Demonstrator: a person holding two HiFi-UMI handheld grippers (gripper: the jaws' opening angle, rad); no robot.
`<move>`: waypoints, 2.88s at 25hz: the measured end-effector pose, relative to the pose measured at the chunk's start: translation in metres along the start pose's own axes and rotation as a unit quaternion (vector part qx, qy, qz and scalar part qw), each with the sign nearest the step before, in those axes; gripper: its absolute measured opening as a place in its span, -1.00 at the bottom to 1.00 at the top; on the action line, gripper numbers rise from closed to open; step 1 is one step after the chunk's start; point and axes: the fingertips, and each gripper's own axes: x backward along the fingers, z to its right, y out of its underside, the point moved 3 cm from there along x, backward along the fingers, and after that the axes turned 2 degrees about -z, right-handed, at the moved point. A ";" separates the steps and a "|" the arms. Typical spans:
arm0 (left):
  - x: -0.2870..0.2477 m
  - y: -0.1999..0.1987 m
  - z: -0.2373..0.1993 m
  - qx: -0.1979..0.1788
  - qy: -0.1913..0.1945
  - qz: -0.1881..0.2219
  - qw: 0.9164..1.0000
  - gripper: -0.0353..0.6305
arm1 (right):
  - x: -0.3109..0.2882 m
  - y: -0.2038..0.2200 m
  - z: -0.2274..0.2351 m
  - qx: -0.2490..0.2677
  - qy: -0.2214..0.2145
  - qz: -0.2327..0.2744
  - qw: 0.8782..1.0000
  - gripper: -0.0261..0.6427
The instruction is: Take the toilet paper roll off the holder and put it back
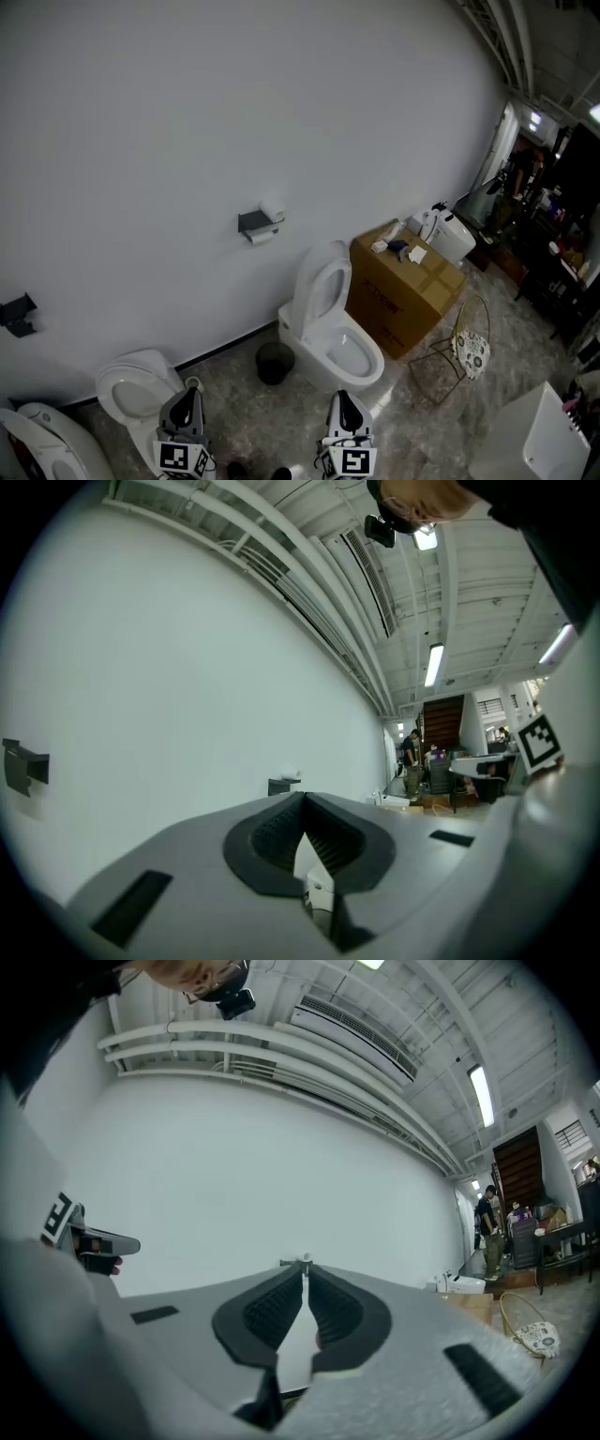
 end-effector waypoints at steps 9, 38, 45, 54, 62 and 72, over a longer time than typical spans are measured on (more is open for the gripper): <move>0.002 -0.002 0.001 0.000 -0.001 0.001 1.000 -0.89 | 0.001 0.001 0.001 -0.002 -0.002 0.001 1.000 -0.80; -0.003 0.001 -0.001 0.002 -0.003 -0.002 1.000 -0.89 | -0.011 0.004 -0.015 -0.036 -0.064 0.008 0.997 0.53; -0.006 0.002 -0.001 0.005 -0.002 -0.002 1.000 -0.89 | -0.013 0.008 -0.016 -0.039 -0.074 0.014 0.996 0.74; -0.002 -0.003 -0.013 0.008 0.001 -0.002 1.000 -0.89 | -0.014 0.001 -0.026 -0.035 -0.064 0.009 0.997 0.75; 0.007 0.002 -0.041 0.008 0.013 -0.005 1.000 -0.89 | -0.010 0.006 -0.058 -0.027 -0.057 0.007 0.998 0.75; 0.015 0.004 -0.067 0.010 0.020 -0.004 1.000 -0.89 | -0.008 0.007 -0.088 -0.033 -0.052 0.002 0.998 0.75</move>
